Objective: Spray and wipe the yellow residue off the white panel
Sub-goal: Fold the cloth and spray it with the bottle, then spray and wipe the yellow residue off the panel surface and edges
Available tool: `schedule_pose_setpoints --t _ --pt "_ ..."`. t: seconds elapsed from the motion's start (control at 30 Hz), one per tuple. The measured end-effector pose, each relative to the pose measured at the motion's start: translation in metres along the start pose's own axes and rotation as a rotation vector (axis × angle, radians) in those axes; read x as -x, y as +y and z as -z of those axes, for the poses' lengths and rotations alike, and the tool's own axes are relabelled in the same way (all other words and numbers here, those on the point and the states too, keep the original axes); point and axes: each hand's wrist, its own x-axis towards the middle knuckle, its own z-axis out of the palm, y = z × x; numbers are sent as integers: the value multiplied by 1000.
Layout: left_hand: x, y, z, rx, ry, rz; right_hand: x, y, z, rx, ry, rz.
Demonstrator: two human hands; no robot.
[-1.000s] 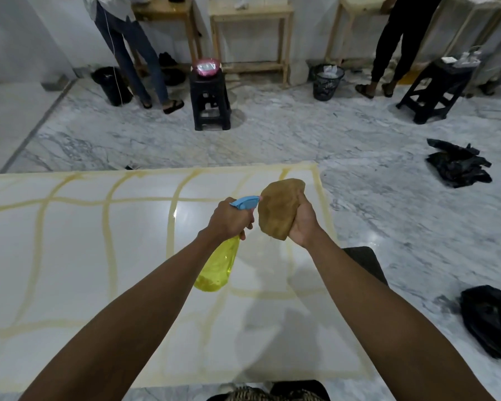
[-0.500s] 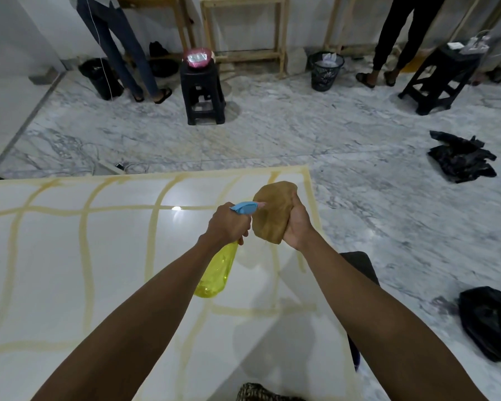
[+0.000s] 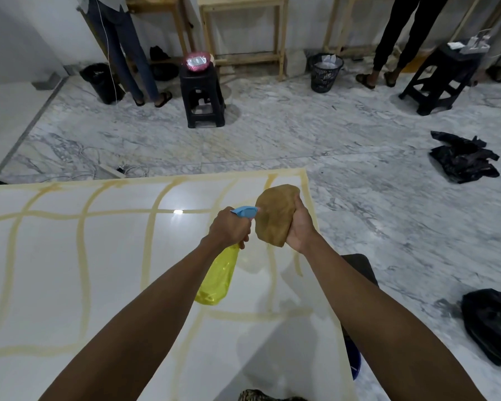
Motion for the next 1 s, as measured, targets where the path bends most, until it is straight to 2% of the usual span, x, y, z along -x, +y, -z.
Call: schedule_pose_setpoints --t 0.2,0.33,0.47,0.57,0.63,0.77,0.87,0.93,1.0 --pt "-10 4 -7 15 -41 8 2 -2 15 84 38 1" --pt "-12 10 -10 178 -36 -50 -6 2 35 237 247 -34" --pt "-23 14 -10 216 -27 -61 -24 -10 51 542 413 -47" --pt "-35 20 -8 220 -8 -71 -42 -28 55 788 479 47" --pt "-46 22 -4 242 2 -73 -61 -43 53 931 495 176" --pt "-71 21 4 303 18 -96 -119 -71 42 1312 456 565" --pt "-93 16 8 342 44 -94 -177 -80 30 1665 434 766" --pt "-106 10 8 331 54 -77 -212 -70 28 1935 279 692" --pt "-115 2 6 325 61 -45 -242 -43 47 2107 114 449"
